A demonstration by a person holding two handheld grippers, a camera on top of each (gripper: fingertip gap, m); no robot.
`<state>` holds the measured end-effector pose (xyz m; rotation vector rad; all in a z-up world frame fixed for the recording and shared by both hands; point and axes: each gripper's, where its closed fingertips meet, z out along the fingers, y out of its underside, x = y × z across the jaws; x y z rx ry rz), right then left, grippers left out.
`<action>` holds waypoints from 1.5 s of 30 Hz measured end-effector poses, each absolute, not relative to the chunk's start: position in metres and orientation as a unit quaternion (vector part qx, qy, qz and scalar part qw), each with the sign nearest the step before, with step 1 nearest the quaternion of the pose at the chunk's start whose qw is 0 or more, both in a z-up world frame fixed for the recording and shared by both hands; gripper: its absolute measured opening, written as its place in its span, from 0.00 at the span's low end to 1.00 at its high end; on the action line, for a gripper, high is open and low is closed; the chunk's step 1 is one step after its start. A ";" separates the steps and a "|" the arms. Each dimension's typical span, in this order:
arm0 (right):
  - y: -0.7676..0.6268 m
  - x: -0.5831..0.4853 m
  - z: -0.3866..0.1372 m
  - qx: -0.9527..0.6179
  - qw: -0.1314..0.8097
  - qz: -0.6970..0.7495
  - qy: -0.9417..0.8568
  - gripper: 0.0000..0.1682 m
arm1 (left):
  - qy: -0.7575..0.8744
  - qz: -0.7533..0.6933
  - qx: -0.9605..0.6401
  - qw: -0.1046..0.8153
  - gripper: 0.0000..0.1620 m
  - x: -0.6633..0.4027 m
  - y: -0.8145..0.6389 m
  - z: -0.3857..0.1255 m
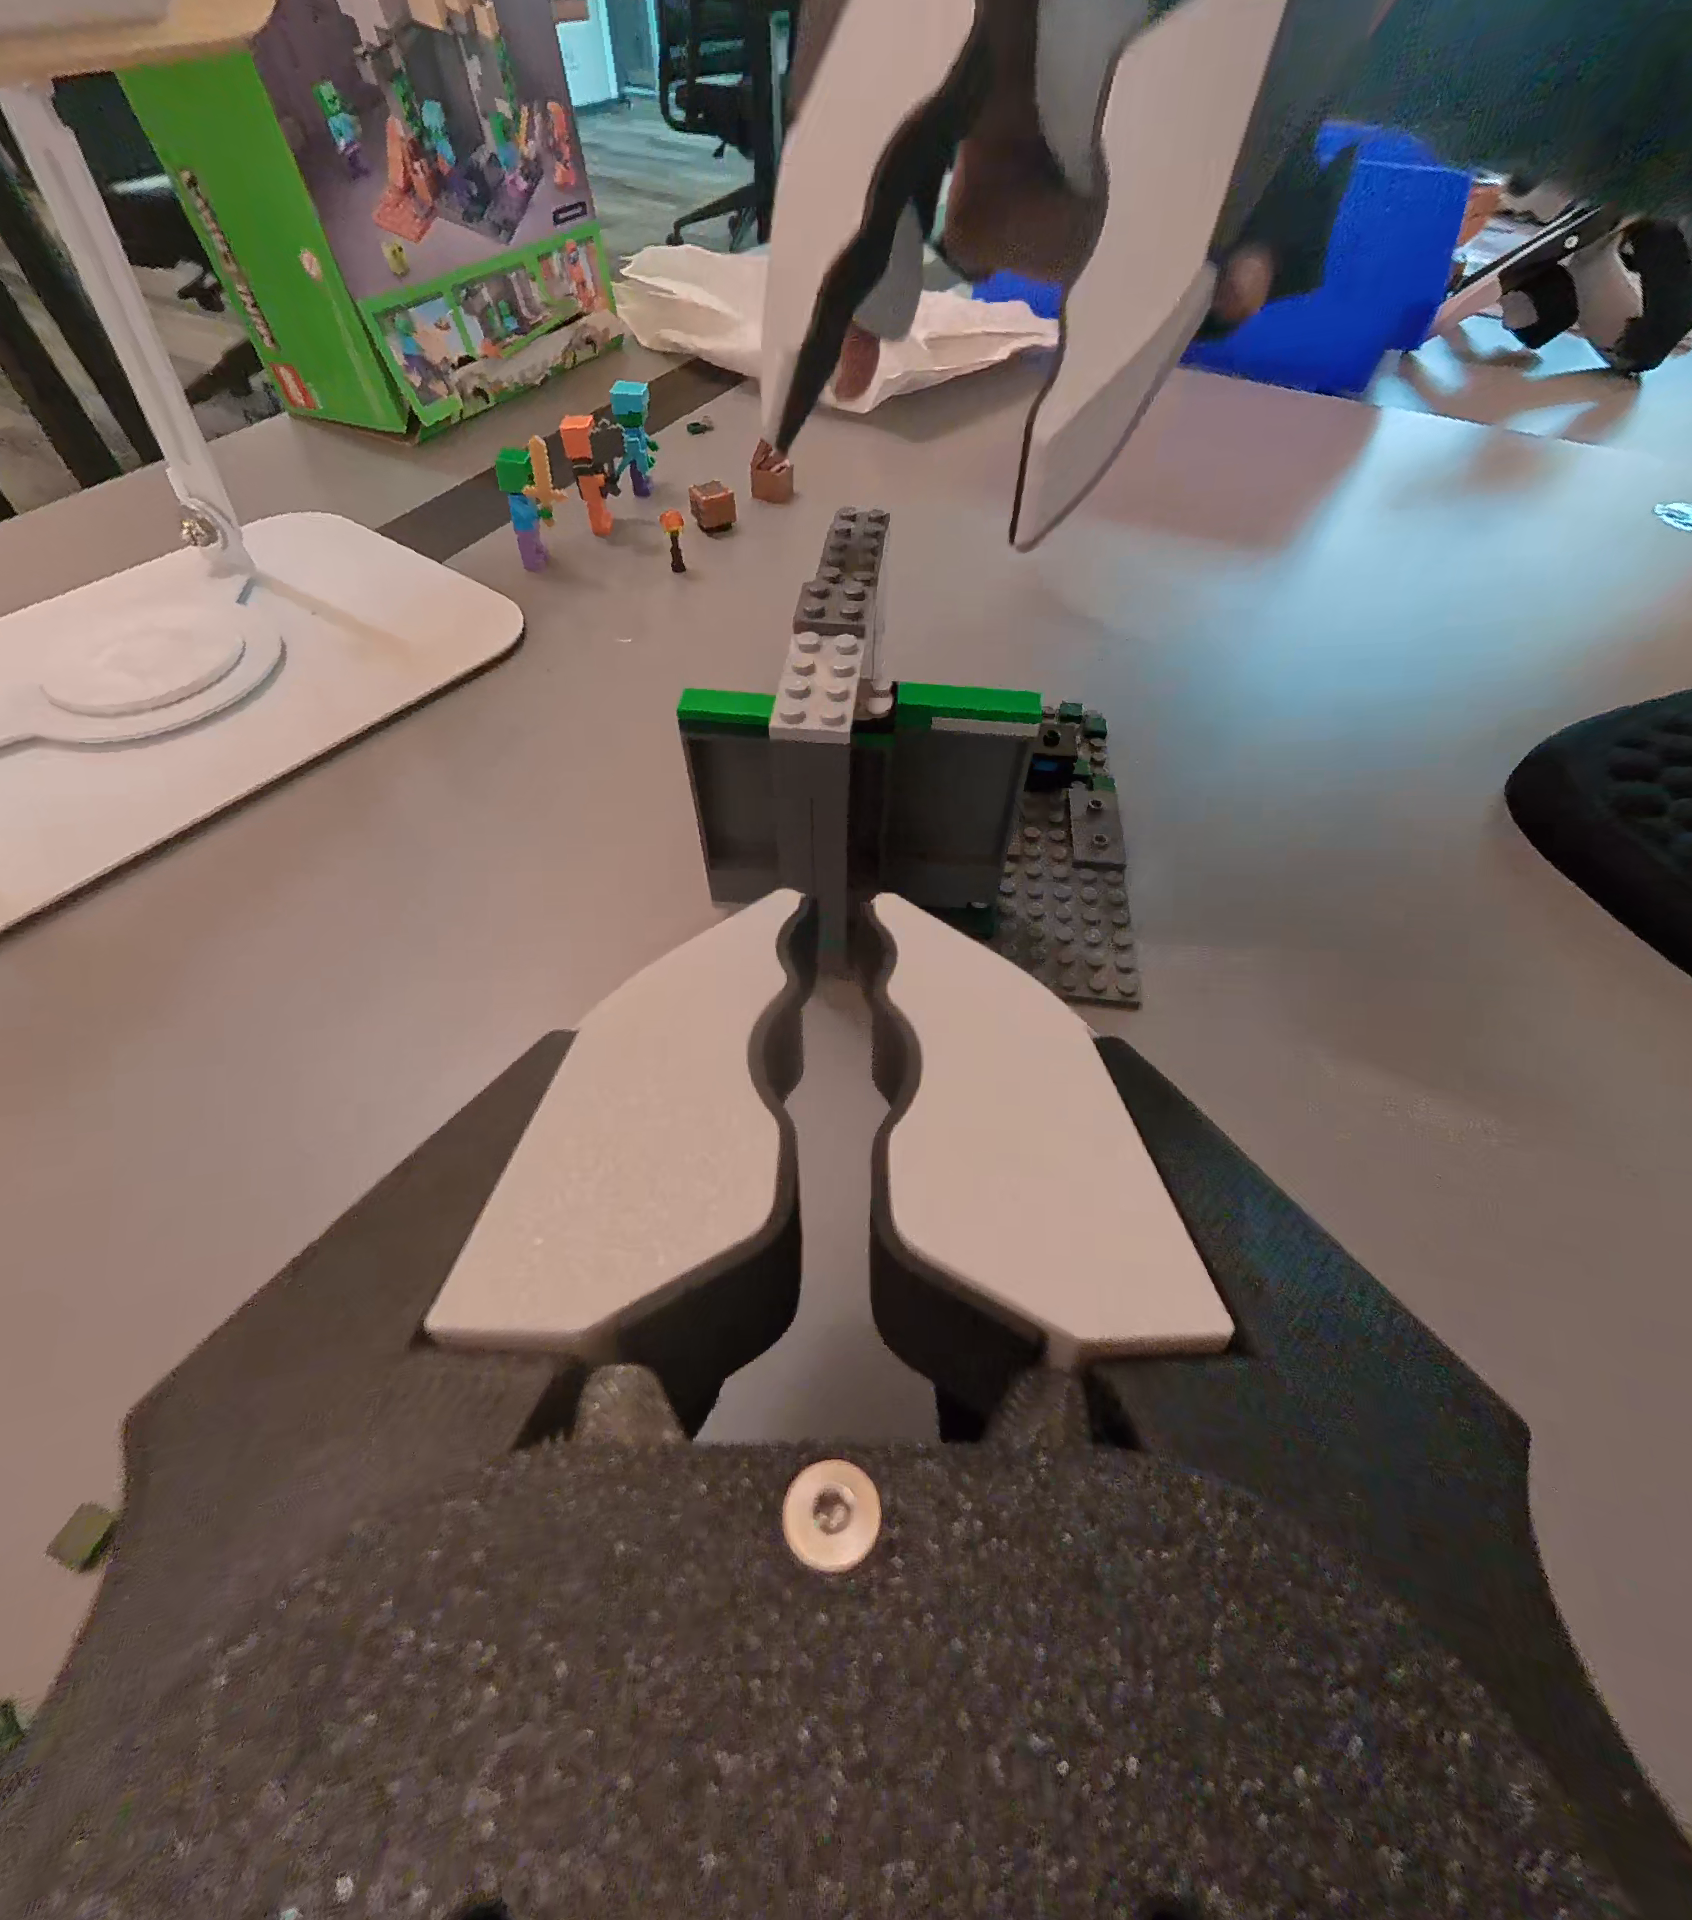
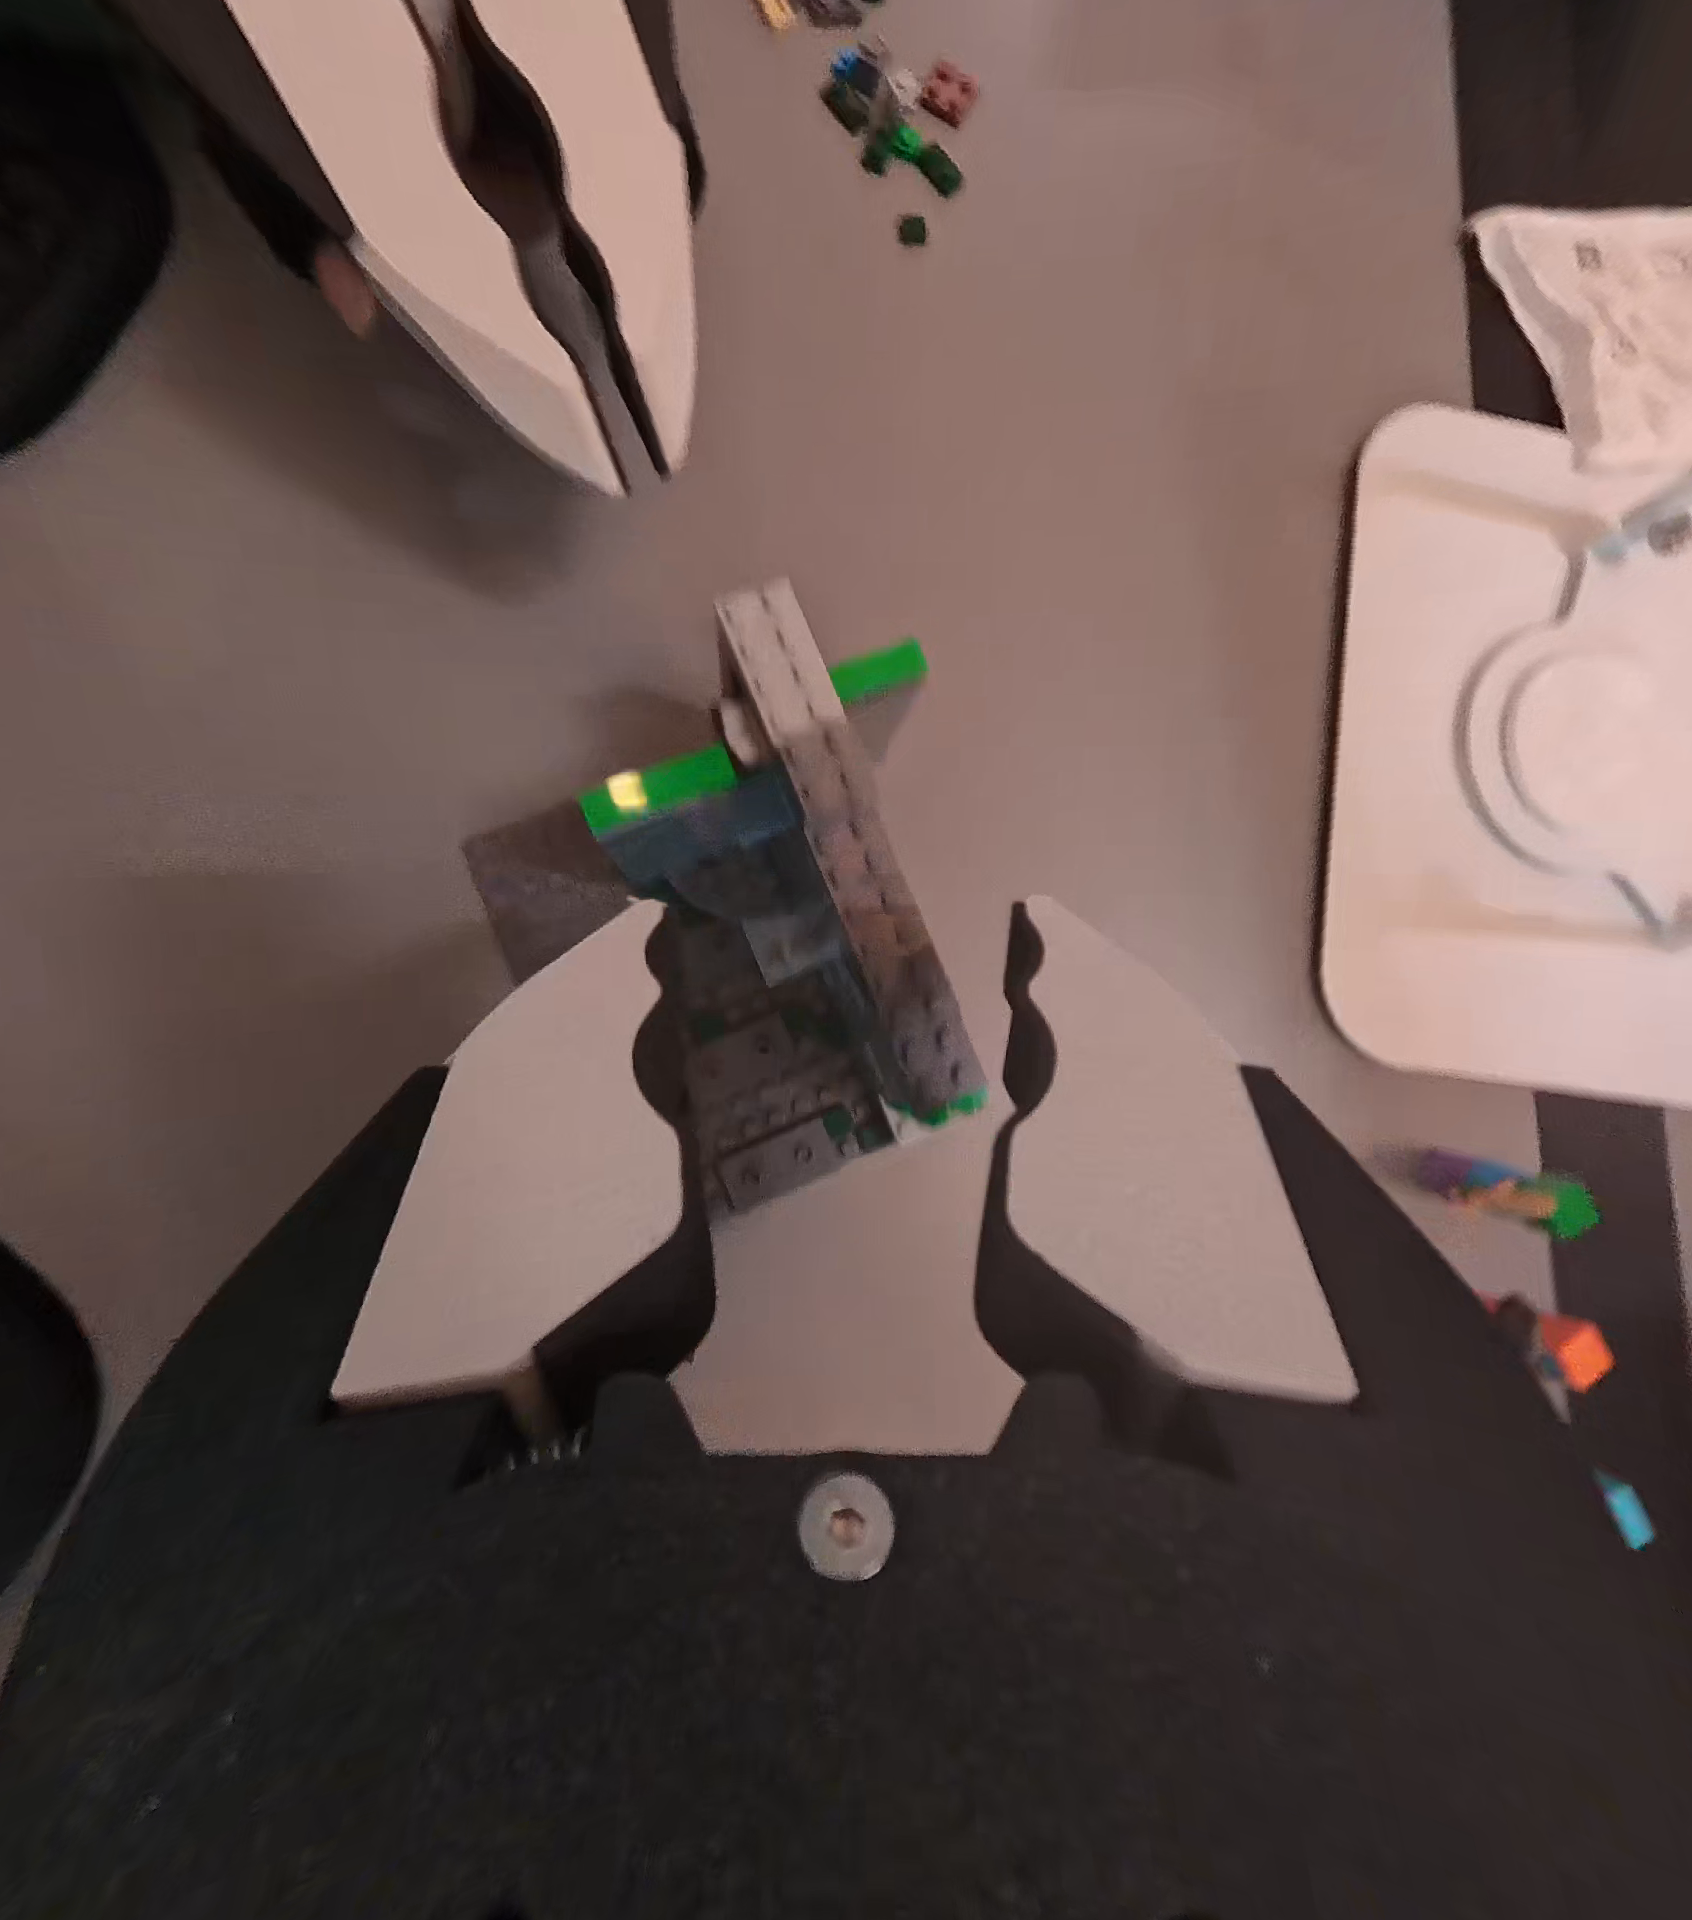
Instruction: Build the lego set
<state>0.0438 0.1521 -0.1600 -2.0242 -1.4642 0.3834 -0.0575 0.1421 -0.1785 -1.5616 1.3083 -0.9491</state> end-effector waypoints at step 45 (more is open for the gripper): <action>0.147 0.050 -0.180 -0.773 0.449 0.280 -0.350 0.21 | 0.597 -0.326 -0.603 0.418 0.12 -0.038 0.175 -0.207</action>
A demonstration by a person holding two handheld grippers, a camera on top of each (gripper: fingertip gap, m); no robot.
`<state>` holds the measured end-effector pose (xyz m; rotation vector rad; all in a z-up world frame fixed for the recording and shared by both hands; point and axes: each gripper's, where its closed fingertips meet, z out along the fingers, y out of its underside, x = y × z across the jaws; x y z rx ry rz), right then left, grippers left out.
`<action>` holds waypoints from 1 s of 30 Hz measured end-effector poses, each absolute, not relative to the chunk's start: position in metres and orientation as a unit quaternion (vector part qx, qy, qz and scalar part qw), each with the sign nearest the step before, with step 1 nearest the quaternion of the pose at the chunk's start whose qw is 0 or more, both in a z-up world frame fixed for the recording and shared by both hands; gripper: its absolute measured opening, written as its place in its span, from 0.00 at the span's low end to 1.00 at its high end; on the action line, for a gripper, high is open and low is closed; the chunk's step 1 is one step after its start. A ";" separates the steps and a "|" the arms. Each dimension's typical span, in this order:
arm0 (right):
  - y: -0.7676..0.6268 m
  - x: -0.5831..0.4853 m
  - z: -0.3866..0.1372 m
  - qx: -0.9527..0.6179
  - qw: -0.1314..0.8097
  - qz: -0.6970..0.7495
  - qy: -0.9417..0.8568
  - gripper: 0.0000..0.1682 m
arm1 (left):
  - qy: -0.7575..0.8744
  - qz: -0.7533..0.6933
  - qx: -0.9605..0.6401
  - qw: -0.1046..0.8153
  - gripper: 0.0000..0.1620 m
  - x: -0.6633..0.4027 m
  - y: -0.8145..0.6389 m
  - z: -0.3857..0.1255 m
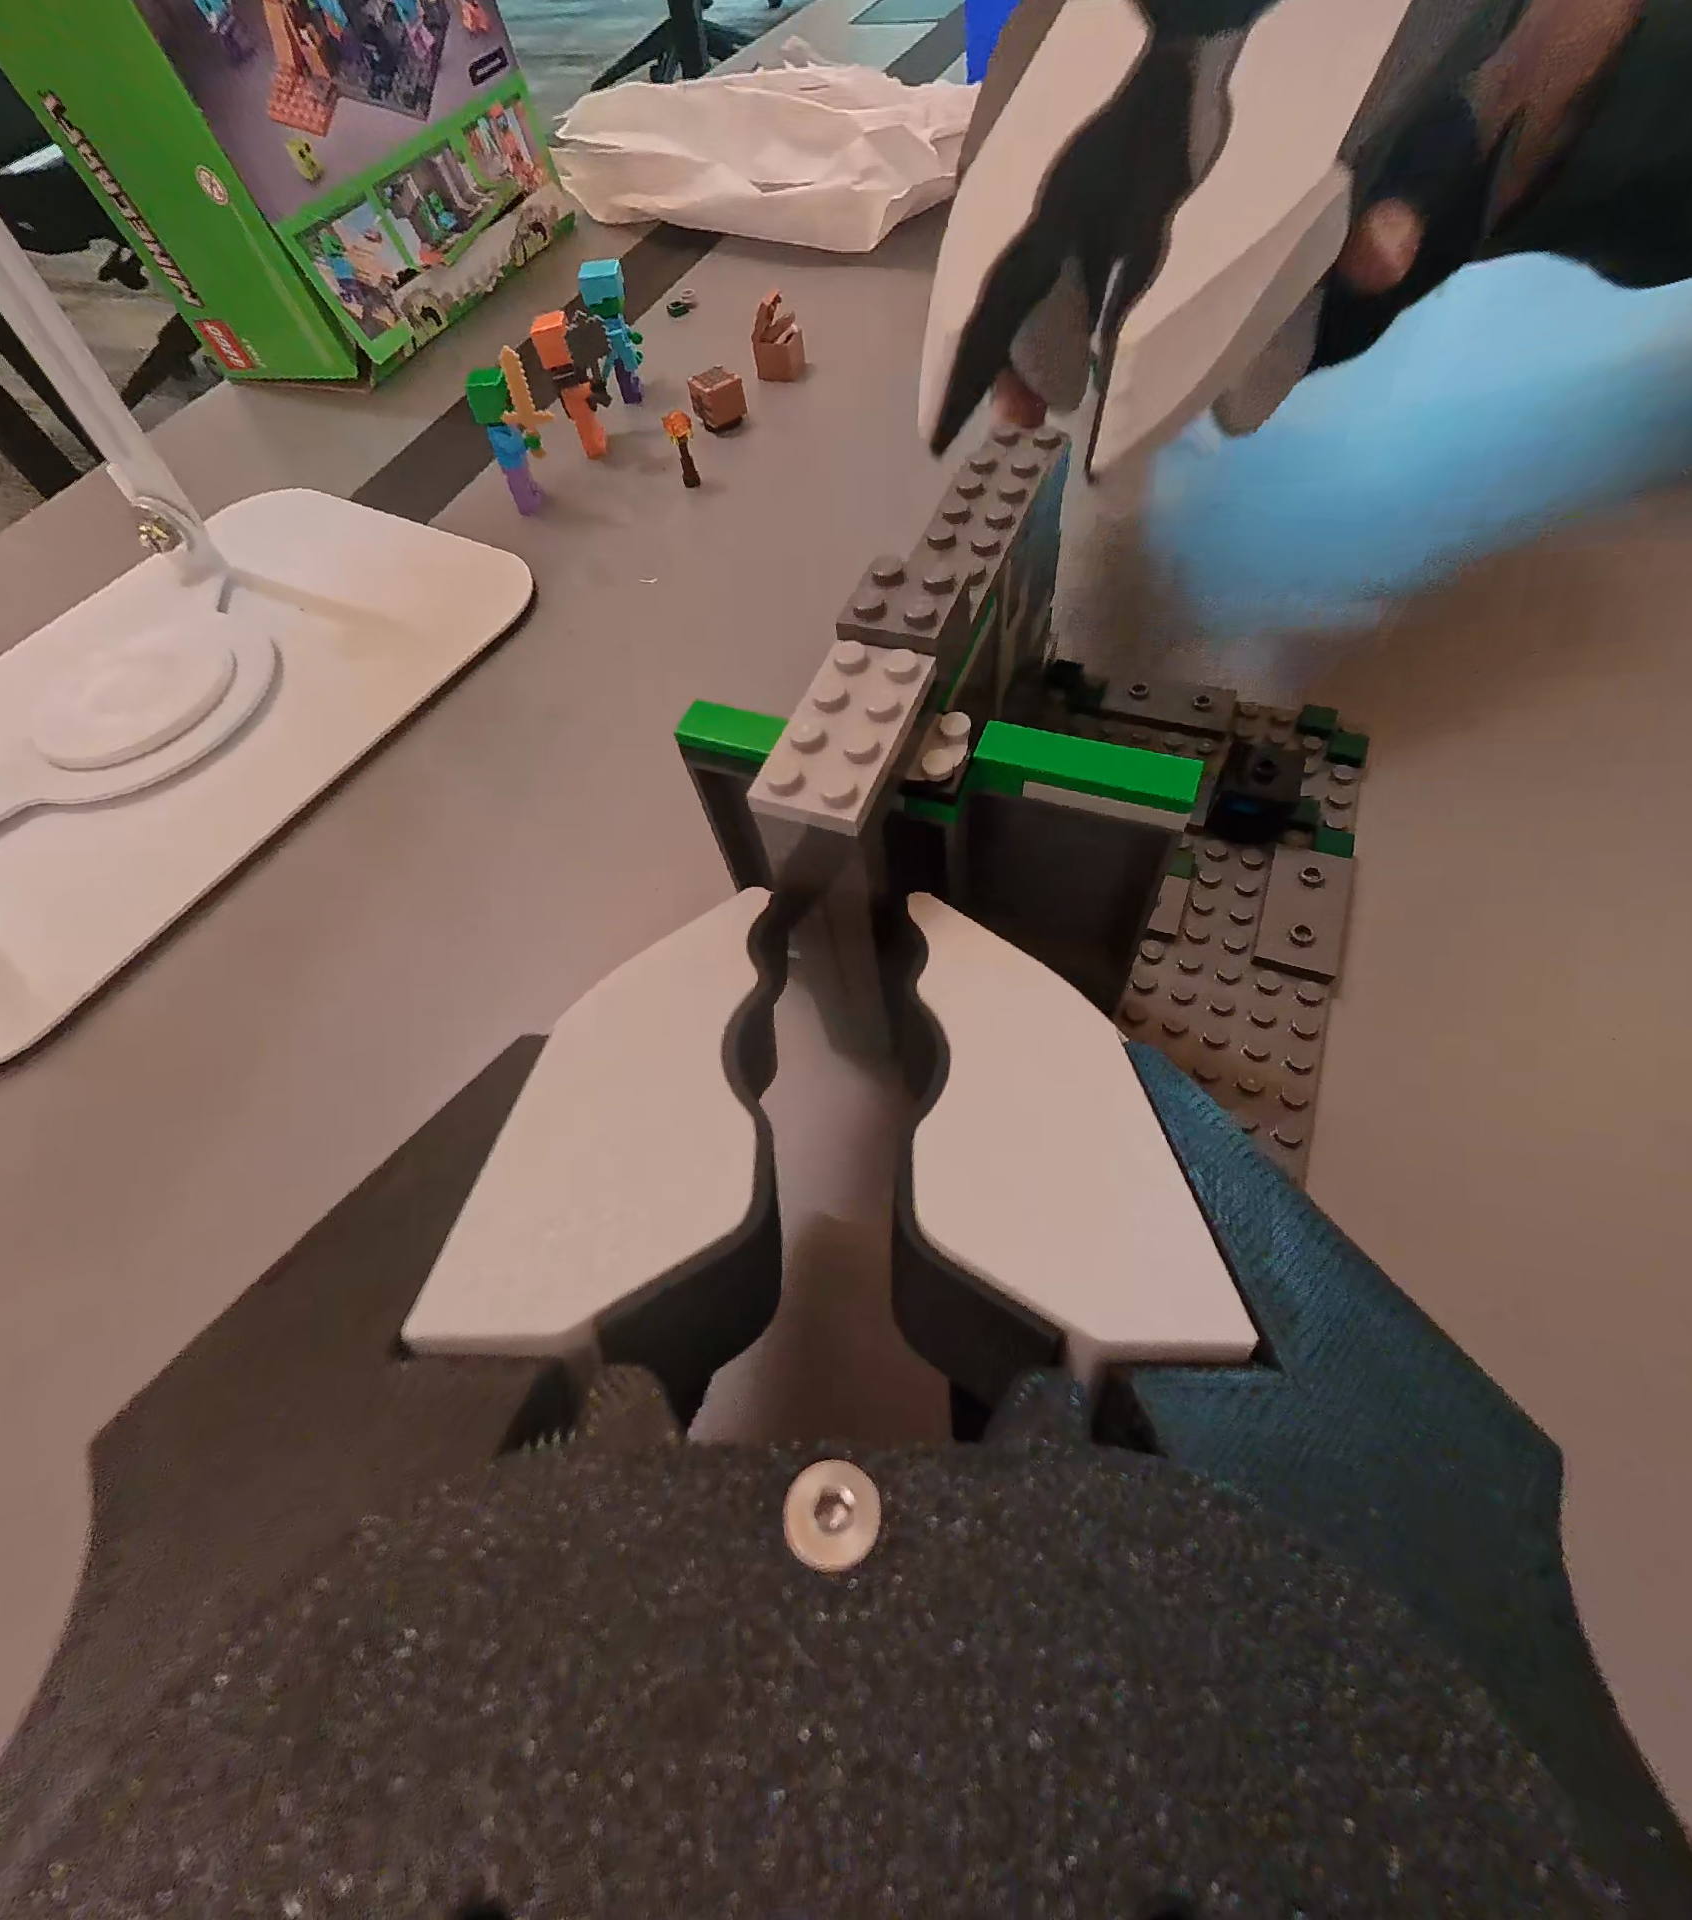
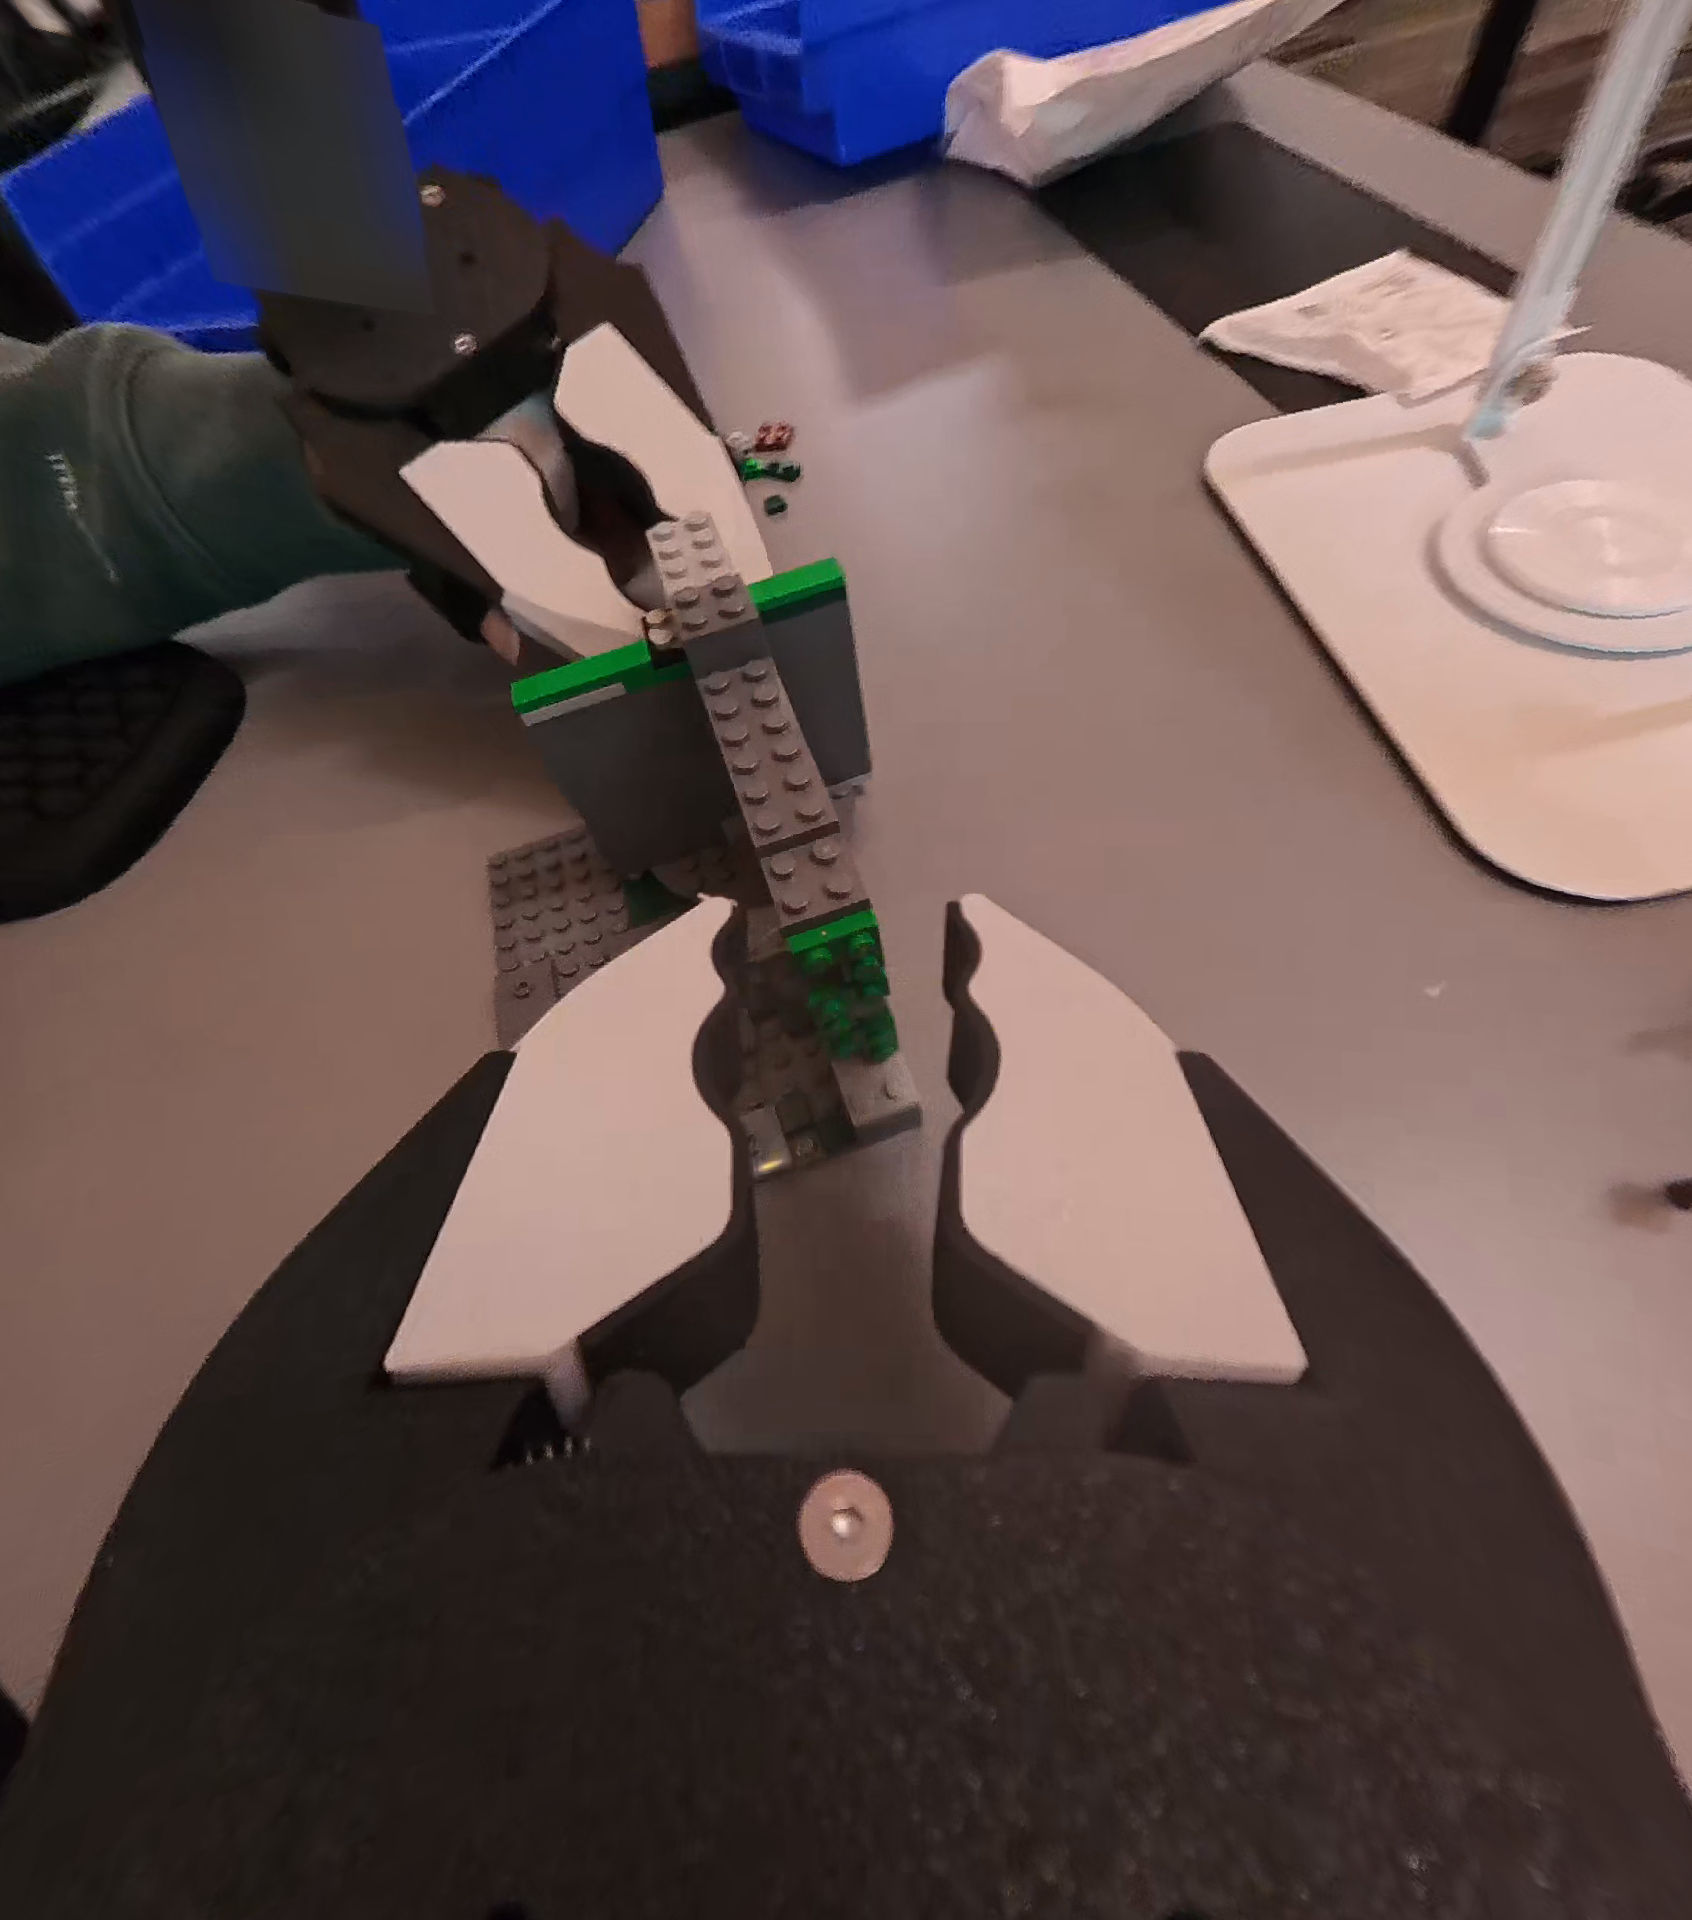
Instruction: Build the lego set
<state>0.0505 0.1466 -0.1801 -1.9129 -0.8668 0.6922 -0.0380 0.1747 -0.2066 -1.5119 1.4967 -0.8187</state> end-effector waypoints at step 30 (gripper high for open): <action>0.089 0.004 -0.238 -0.777 0.379 0.135 -0.484 0.10 | 0.600 -0.229 -0.629 0.438 0.12 -0.063 0.098 -0.219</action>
